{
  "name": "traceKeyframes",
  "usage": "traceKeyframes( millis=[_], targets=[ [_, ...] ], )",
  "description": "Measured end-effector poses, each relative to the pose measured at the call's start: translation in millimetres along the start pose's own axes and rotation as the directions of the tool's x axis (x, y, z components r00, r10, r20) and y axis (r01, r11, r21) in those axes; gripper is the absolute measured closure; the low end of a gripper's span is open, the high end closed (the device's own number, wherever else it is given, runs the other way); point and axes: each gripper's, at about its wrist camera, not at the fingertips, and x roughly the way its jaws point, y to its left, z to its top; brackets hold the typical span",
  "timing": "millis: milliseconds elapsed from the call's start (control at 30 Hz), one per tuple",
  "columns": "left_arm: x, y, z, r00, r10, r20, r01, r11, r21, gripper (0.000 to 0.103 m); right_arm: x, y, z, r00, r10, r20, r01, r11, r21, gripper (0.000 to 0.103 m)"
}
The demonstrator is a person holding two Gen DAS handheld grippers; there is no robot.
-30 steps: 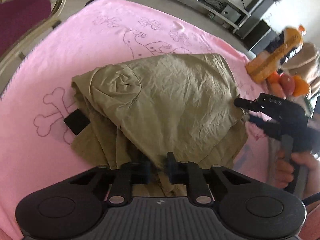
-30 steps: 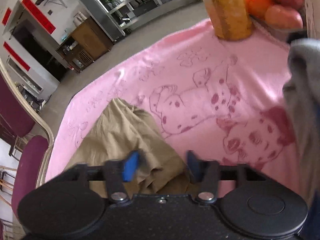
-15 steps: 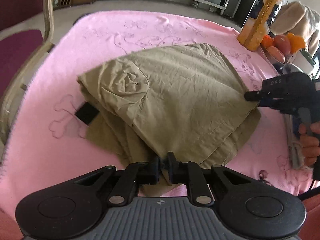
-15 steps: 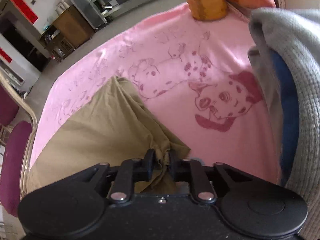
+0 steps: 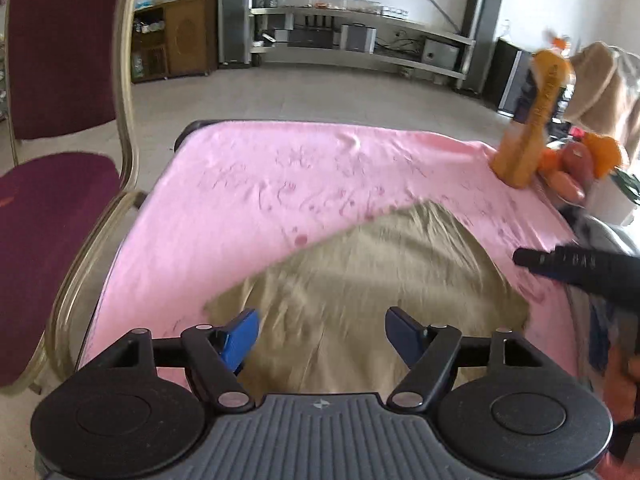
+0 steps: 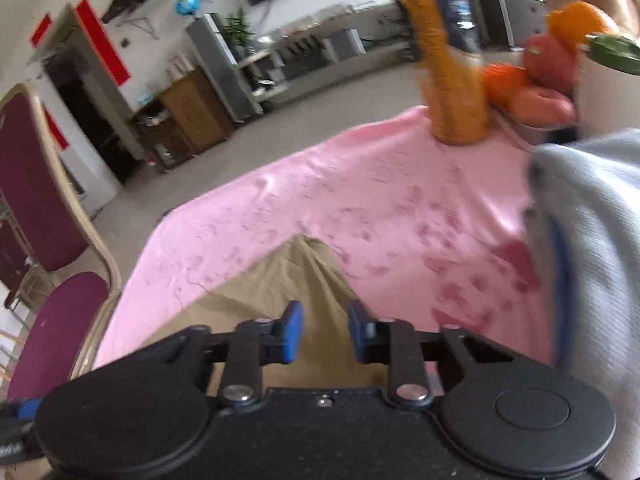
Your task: Fold clothes
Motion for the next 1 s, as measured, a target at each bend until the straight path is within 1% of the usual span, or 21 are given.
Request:
traceKeyframes(
  millis=[33, 67, 100, 133, 200, 267, 367, 400, 467, 500, 533, 567, 600, 633, 667, 767, 800, 833, 900, 933, 1000],
  targets=[
    [9.3, -5.3, 4.2, 1.000, 0.028, 0.008, -0.028, 1.000, 0.010, 0.041, 7.2, 2.5, 2.0, 1.000, 0.017, -0.001, -0.017, 1.000, -0.007, 0.080],
    [19.3, -10.0, 7.2, 0.998, 0.056, 0.013, -0.057, 0.998, 0.021, 0.053, 14.6, 5.1, 4.2, 1.000, 0.027, -0.004, -0.027, 1.000, -0.015, 0.080],
    [29.3, -15.0, 8.8, 0.997, 0.079, 0.010, -0.079, 0.996, 0.032, 0.068, 21.8, 8.1, 6.0, 0.999, 0.033, -0.006, -0.034, 0.999, -0.020, 0.080],
    [41.0, -20.4, 9.8, 0.996, 0.093, -0.004, -0.093, 0.995, 0.045, 0.071, 28.2, 10.7, 7.4, 0.999, 0.041, -0.008, -0.041, 0.999, -0.023, 0.080],
    [57.6, -23.8, 5.2, 0.996, 0.080, -0.040, -0.078, 0.995, 0.060, 0.073, 39.0, 14.9, 9.3, 0.998, 0.060, -0.009, -0.060, 0.998, -0.028, 0.080],
    [68.8, -27.3, -6.1, 0.995, 0.068, -0.071, -0.061, 0.992, 0.108, 0.073, 48.2, 19.1, 8.8, 0.998, 0.064, -0.015, -0.065, 0.997, -0.035, 0.080],
    [62.4, -34.8, -35.8, 0.997, 0.063, -0.054, -0.048, 0.968, 0.247, 0.073, 57.6, 23.4, 3.4, 0.999, 0.023, -0.036, -0.024, 0.999, -0.046, 0.079],
    [58.1, -34.8, -43.8, 0.997, 0.049, -0.065, -0.030, 0.963, 0.268, 0.073, 57.1, 23.4, 1.3, 0.999, 0.024, -0.034, -0.025, 0.999, -0.046, 0.079],
    [49.9, -30.5, -57.8, 0.996, 0.006, -0.085, 0.016, 0.966, 0.260, 0.071, 53.6, 23.7, -2.5, 0.999, 0.039, -0.027, -0.041, 0.998, -0.047, 0.079],
    [46.6, -28.6, -62.9, 0.997, -0.003, -0.083, 0.024, 0.967, 0.255, 0.070, 52.5, 24.0, -4.6, 0.998, 0.050, -0.031, -0.051, 0.998, -0.048, 0.078],
    [43.6, -27.0, -67.2, 0.997, -0.007, -0.078, 0.026, 0.968, 0.250, 0.069, 52.3, 24.6, -7.0, 0.997, 0.063, -0.042, -0.065, 0.997, -0.049, 0.073],
    [40.6, -25.3, -71.6, 0.997, -0.011, -0.073, 0.028, 0.969, 0.246, 0.068, 54.1, 24.1, -11.0, 0.995, 0.069, -0.071, -0.073, 0.996, -0.048, 0.066],
    [38.5, -24.4, -73.7, 0.997, -0.013, -0.073, 0.030, 0.971, 0.238, 0.067, 58.4, 22.1, -17.0, 0.990, 0.066, -0.123, -0.072, 0.996, -0.045, 0.065],
    [36.8, -23.7, -74.9, 0.997, -0.016, -0.075, 0.033, 0.973, 0.229, 0.067, 61.7, 20.0, -24.5, 0.984, 0.056, -0.172, -0.065, 0.996, -0.052, 0.066],
    [35.1, -23.8, -76.1, 0.997, -0.016, -0.077, 0.034, 0.973, 0.228, 0.066, 59.3, 20.2, -32.2, 0.979, 0.030, -0.199, -0.048, 0.995, -0.086, 0.067],
    [29.9, -24.4, -81.3, 0.996, -0.027, -0.089, 0.048, 0.972, 0.232, 0.066, 35.3, 30.0, -49.8, 0.976, -0.071, -0.205, 0.023, 0.973, -0.231, 0.066],
    [28.0, -24.6, -83.5, 0.995, -0.034, -0.095, 0.055, 0.971, 0.233, 0.066, 27.1, 31.8, -54.8, 0.973, -0.096, -0.210, 0.038, 0.964, -0.263, 0.066],
    [26.5, -23.9, -86.3, 0.995, -0.039, -0.095, 0.060, 0.969, 0.238, 0.066, 19.1, 30.9, -58.9, 0.969, -0.104, -0.224, 0.041, 0.962, -0.269, 0.066],
    [23.9, -21.3, -91.7, 0.994, -0.049, -0.094, 0.071, 0.966, 0.248, 0.066, 5.6, 25.0, -67.5, 0.960, -0.111, -0.256, 0.046, 0.968, -0.247, 0.065],
    [22.4, -19.1, -92.7, 0.994, -0.056, -0.096, 0.078, 0.966, 0.248, 0.066, -0.7, 20.4, -70.5, 0.958, -0.109, -0.267, 0.052, 0.976, -0.213, 0.060],
    [17.9, -16.0, -92.1, 0.993, -0.060, -0.101, 0.083, 0.967, 0.242, 0.065, -14.1, 10.1, -74.4, 0.957, -0.098, -0.274, 0.064, 0.989, -0.130, 0.060]
  ],
)
